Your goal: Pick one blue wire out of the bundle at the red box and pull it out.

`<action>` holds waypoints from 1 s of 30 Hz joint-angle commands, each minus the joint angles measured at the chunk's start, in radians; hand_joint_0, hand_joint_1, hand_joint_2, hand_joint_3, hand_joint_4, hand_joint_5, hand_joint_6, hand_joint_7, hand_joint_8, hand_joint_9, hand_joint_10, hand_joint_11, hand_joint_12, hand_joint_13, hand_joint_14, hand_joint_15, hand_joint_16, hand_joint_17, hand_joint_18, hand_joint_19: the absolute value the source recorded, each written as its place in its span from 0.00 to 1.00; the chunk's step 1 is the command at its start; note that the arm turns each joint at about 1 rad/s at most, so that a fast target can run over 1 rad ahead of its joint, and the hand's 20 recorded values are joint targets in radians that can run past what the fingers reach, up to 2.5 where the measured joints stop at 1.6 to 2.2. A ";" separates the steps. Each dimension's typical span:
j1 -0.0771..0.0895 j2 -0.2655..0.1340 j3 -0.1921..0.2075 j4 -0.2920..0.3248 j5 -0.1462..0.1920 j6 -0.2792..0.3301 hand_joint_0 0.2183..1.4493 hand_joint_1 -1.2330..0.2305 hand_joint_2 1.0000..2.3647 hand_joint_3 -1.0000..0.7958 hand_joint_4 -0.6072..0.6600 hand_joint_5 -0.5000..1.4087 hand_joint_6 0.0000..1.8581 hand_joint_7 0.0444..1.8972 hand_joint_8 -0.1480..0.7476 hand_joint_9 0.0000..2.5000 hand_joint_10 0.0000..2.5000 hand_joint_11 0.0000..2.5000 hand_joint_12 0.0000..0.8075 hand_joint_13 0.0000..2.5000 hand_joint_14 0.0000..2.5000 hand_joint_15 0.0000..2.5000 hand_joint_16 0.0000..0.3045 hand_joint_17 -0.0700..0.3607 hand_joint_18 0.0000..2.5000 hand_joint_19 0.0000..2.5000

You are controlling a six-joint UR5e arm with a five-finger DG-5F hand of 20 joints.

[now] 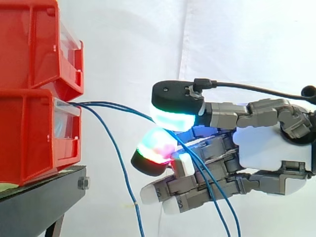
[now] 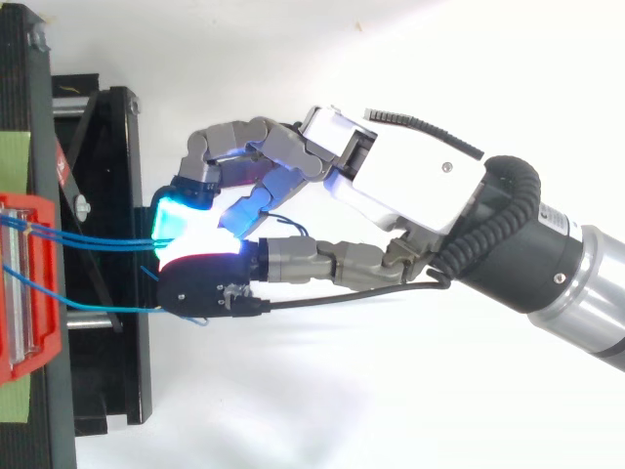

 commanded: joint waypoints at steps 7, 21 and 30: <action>-0.001 -0.001 0.000 0.032 0.000 -0.002 0.33 0.31 0.01 0.37 0.64 0.18 0.44 0.58 0.45 0.46 0.01 0.40 0.42 0.26 0.01 0.16 0.16 0.42 0.20 0.15; -0.001 -0.001 0.000 0.034 0.000 0.000 0.28 0.49 0.01 0.35 0.63 0.20 0.42 0.62 0.45 0.48 0.01 0.39 0.43 0.27 0.01 0.17 0.16 0.42 0.20 0.17; 0.001 0.000 0.000 0.038 0.000 0.000 0.30 0.39 0.01 0.44 0.62 0.21 0.42 0.61 0.46 0.53 0.01 0.40 0.42 0.30 0.01 0.17 0.16 0.42 0.23 0.16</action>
